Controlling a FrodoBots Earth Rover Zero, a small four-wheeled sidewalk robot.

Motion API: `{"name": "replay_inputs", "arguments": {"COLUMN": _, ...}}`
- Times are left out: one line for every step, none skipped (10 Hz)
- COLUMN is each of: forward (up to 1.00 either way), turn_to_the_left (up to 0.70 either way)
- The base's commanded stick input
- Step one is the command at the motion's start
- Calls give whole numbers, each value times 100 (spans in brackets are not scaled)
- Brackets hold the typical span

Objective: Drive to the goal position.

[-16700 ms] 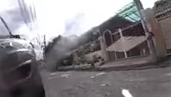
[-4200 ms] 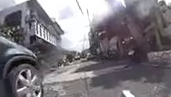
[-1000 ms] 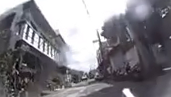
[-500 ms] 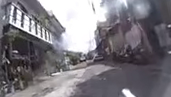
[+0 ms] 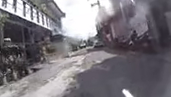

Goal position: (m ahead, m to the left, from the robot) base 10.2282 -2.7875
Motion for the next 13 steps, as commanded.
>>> {"name": "replay_inputs", "arguments": {"forward": 85, "turn_to_the_left": 0}}
{"name": "replay_inputs", "arguments": {"forward": 85, "turn_to_the_left": 0}}
{"name": "replay_inputs", "arguments": {"forward": 85, "turn_to_the_left": 0}}
{"name": "replay_inputs", "arguments": {"forward": 85, "turn_to_the_left": 0}}
{"name": "replay_inputs", "arguments": {"forward": 85, "turn_to_the_left": 0}}
{"name": "replay_inputs", "arguments": {"forward": 85, "turn_to_the_left": -1}}
{"name": "replay_inputs", "arguments": {"forward": 85, "turn_to_the_left": -17}}
{"name": "replay_inputs", "arguments": {"forward": 85, "turn_to_the_left": -34}}
{"name": "replay_inputs", "arguments": {"forward": 85, "turn_to_the_left": -30}}
{"name": "replay_inputs", "arguments": {"forward": 85, "turn_to_the_left": 0}}
{"name": "replay_inputs", "arguments": {"forward": 85, "turn_to_the_left": -4}}
{"name": "replay_inputs", "arguments": {"forward": 85, "turn_to_the_left": -8}}
{"name": "replay_inputs", "arguments": {"forward": 85, "turn_to_the_left": -11}}
